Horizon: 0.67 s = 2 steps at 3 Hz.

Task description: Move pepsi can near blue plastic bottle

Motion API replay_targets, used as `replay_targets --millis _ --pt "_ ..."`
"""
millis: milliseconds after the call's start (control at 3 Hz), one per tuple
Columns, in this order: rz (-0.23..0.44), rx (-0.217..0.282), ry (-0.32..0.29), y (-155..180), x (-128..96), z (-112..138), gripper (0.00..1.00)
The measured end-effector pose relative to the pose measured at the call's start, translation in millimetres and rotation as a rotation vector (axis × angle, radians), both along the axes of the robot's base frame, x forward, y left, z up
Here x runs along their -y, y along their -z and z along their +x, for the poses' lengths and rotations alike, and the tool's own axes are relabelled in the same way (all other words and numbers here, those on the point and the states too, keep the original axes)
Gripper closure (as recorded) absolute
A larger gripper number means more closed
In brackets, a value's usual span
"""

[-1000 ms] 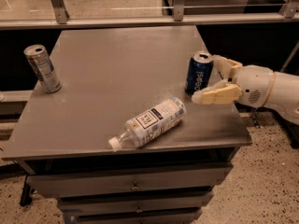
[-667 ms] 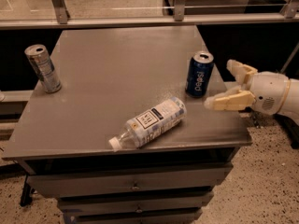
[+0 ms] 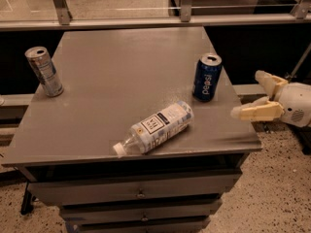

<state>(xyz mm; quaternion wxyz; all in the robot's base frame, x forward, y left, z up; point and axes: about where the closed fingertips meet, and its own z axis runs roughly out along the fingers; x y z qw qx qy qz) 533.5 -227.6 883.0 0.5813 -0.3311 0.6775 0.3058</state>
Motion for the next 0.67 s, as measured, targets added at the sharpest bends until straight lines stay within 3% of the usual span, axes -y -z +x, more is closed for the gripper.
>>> replay_targets --millis 667 --pt "-0.071 0.037 -0.016 -13.2 -4.0 32.9 0.0"
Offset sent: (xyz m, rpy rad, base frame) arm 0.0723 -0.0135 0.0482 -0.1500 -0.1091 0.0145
